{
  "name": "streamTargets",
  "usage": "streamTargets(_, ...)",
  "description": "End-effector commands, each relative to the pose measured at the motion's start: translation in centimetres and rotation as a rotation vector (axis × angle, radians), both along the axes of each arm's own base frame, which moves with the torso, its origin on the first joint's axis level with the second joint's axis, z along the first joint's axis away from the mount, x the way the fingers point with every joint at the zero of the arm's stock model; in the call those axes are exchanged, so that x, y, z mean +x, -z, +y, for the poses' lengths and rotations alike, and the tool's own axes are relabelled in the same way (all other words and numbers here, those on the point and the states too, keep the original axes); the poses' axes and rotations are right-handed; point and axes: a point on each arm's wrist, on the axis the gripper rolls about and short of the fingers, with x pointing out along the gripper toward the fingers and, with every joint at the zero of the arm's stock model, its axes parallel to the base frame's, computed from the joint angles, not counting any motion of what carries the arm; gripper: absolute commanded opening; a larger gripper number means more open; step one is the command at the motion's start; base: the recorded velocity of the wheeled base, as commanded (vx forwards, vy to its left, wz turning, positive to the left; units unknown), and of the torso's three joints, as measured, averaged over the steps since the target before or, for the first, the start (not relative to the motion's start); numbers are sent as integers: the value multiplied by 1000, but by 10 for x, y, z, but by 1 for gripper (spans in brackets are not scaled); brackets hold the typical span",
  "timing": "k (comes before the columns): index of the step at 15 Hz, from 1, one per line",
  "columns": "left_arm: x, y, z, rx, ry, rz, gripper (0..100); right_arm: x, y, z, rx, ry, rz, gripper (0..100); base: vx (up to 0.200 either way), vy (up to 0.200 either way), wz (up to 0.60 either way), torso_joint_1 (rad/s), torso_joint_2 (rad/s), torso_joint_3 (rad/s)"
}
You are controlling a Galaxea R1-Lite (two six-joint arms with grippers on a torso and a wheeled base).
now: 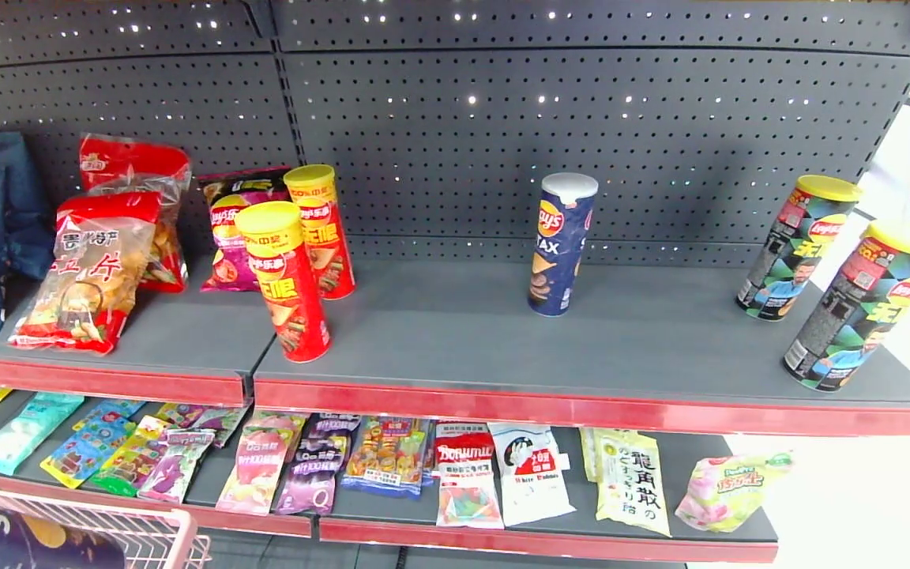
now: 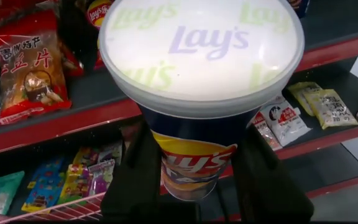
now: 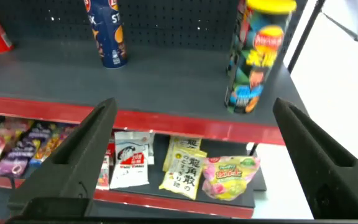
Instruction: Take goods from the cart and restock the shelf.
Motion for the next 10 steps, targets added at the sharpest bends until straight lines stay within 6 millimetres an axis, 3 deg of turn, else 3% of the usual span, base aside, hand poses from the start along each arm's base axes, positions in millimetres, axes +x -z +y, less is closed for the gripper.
streamTargets(1,-1,2,0,-1,2,4,0,97,-67,6,-79,-80,186,100,0,0,0,0,0,0)
streamTargets(3,1,3,0,-23,-14,23,0,131,-73,28,-86,-297,251,100,0,0,0,0,0,0)
streamTargets(4,1,3,0,-25,-25,23,0,142,-71,32,-89,-315,280,100,0,0,0,0,0,0)
streamTargets(5,4,1,1,-21,-64,31,0,170,-68,43,-86,-390,319,100,0,0,0,0,0,0)
streamTargets(6,4,0,1,-23,-78,31,0,185,-65,50,-84,-441,327,100,0,0,0,0,0,0)
streamTargets(8,7,-5,0,-30,-84,39,0,235,-54,64,-72,-521,286,100,0,0,0,0,0,0)
streamTargets(10,10,-7,-1,-26,-86,54,0,270,-38,68,-70,-546,252,100,0,0,0,0,0,0)
